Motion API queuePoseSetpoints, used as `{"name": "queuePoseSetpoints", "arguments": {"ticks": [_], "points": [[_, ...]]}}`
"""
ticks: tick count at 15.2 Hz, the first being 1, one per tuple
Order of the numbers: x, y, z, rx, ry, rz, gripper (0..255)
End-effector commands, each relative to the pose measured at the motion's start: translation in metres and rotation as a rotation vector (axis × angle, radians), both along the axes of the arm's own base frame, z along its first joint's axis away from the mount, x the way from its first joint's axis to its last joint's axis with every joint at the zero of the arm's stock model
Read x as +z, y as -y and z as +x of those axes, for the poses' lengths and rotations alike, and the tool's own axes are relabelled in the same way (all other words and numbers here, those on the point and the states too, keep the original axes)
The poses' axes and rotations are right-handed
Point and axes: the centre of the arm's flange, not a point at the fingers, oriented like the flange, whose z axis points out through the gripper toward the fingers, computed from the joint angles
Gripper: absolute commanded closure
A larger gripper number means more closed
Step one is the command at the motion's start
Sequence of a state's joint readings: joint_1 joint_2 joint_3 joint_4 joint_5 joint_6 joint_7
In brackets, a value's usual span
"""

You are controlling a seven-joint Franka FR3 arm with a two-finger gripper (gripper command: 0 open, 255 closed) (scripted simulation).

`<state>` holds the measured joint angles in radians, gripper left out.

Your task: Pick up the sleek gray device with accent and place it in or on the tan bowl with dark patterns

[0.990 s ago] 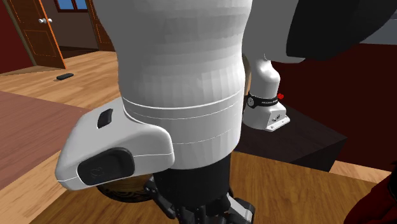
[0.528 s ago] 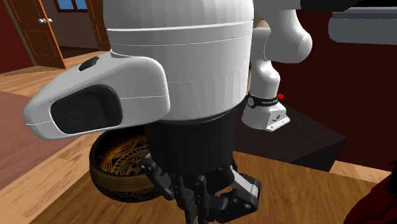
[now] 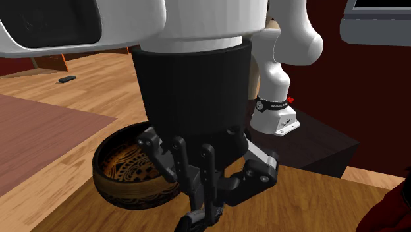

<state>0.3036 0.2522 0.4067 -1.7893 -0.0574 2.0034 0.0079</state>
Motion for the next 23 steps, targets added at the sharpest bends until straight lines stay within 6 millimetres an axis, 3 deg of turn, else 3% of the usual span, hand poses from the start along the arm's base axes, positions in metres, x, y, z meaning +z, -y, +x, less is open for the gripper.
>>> {"name": "queuePoseSetpoints", "arguments": {"ticks": [1, 14, 23], "points": [[0.011, -0.001, 0.000, 0.000, 0.000, 0.000, 255], [0.076, -0.001, 0.000, 0.000, 0.000, 0.000, 255], [0.090, 0.111, 0.038, 0.000, 0.000, 0.000, 255]]}}
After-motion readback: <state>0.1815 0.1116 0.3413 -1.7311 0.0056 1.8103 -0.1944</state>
